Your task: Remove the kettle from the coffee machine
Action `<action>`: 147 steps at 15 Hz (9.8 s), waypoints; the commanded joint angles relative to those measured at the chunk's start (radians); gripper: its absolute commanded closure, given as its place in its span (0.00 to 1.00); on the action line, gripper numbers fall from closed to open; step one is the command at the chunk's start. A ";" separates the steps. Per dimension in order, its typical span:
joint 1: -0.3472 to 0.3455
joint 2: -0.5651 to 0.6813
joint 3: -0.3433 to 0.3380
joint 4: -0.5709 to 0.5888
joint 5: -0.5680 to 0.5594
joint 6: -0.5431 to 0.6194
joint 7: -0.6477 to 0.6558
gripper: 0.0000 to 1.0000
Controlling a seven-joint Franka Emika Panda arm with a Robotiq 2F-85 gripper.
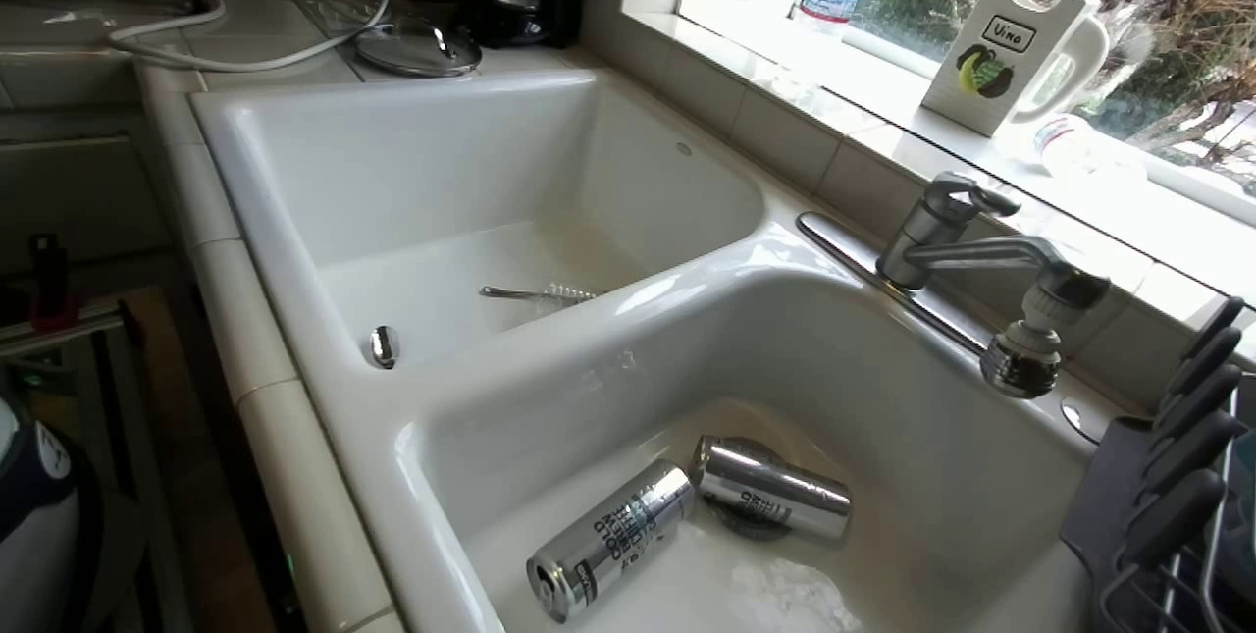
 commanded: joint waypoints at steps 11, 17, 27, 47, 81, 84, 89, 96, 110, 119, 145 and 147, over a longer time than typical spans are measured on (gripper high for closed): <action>0.091 -0.040 -0.031 -0.010 -0.017 -0.040 0.097 0.99; 0.101 -0.046 -0.025 -0.011 -0.012 -0.078 0.091 1.00; 0.127 -0.023 -0.006 -0.001 0.004 -0.126 0.053 1.00; 0.137 0.011 0.000 -0.006 -0.004 -0.072 -0.289 1.00; -0.096 0.178 0.246 0.183 0.460 -0.186 -1.137 1.00; -0.153 0.209 0.297 0.212 0.554 -0.223 -1.287 1.00; -0.148 0.239 0.268 0.264 0.593 -0.337 -1.309 1.00; -0.087 0.246 0.198 0.292 0.498 -0.373 -1.186 1.00; 0.071 0.245 0.048 0.342 0.119 -0.531 -0.797 0.54; 0.146 0.223 0.016 0.385 0.094 -0.555 -0.468 0.00; -0.022 -0.708 0.065 -0.211 0.093 -0.899 -0.032 0.00; 0.023 -0.819 0.003 -0.261 0.074 -0.920 -0.182 0.00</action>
